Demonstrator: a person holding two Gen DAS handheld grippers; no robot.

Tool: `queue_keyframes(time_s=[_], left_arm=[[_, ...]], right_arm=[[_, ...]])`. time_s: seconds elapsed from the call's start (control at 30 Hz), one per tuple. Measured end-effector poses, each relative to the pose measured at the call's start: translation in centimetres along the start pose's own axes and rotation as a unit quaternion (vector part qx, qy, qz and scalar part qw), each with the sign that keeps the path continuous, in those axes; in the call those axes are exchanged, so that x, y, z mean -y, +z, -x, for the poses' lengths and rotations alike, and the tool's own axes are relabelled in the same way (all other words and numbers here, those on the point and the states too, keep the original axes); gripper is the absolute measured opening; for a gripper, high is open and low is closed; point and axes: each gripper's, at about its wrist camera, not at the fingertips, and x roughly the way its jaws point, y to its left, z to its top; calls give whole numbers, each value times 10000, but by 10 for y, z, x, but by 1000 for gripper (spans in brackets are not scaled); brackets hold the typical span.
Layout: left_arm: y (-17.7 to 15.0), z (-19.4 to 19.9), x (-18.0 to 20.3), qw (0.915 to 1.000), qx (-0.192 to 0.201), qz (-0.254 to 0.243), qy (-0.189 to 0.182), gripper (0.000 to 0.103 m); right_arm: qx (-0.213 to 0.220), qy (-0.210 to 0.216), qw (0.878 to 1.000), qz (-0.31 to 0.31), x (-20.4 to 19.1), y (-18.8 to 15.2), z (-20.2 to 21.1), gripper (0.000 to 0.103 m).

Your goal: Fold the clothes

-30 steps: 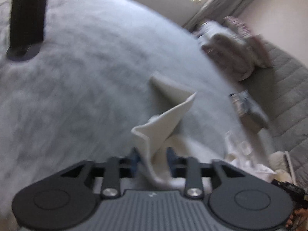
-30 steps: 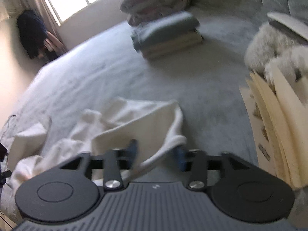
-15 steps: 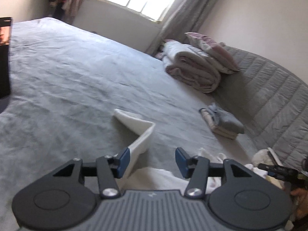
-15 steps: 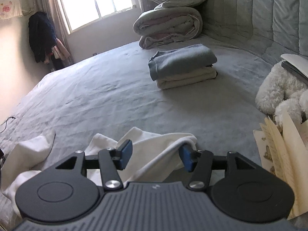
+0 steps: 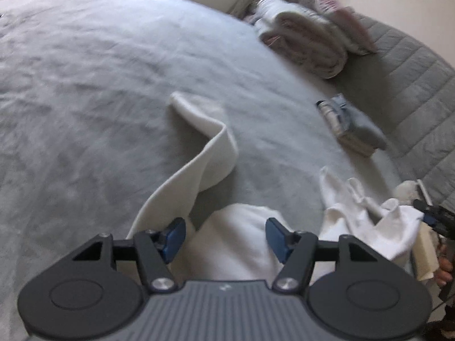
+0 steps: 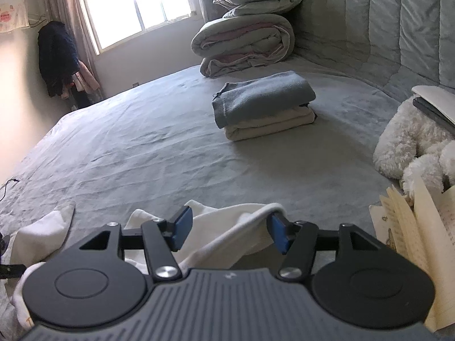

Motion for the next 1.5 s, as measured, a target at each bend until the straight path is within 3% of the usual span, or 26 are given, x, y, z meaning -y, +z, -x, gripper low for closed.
queue_keyframes(time_s=[0.2, 0.3, 0.5, 0.6, 0.8, 0.9, 1.03, 1.13, 1.33, 1.5], left_arm=[[-8, -4, -4, 9993, -354, -89, -110, 63], [-11, -5, -6, 9985, -498, -203, -129, 61], [-14, -2, -8, 9951, -857, -480, -119, 42], [-16, 1, -4, 9925, -968, -742, -90, 40], [-13, 9, -7, 9911, -982, -883, -167, 46], [-6, 15, -13, 9942, -805, -644, -318, 48], [0, 20, -16, 9961, -507, -404, -590, 53], [3, 17, -15, 9965, -383, -274, -695, 54], [5, -7, -5, 9970, -474, -379, -472, 54], [6, -21, 0, 9973, -452, -543, -203, 55]], right_arm=[[-276, -44, 9996, 21, 7, -3, -2, 63], [-791, -127, 9968, 72, 12, -8, -10, 68], [-1697, -203, 9844, 416, 16, -32, -26, 74], [-2048, -186, 9759, 732, 16, -45, -31, 75], [-2449, 790, 9567, 1362, 4, -42, -13, 75], [-2451, 1431, 9457, 1583, -2, -35, -3, 75], [-2111, 2421, 9402, 1133, -5, -22, 11, 75], [-1806, 2769, 9410, 726, -9, -13, 8, 75], [-1478, 2664, 9499, 702, -35, -7, -17, 75], [-1535, 2065, 9562, 1397, -64, -17, -48, 75]])
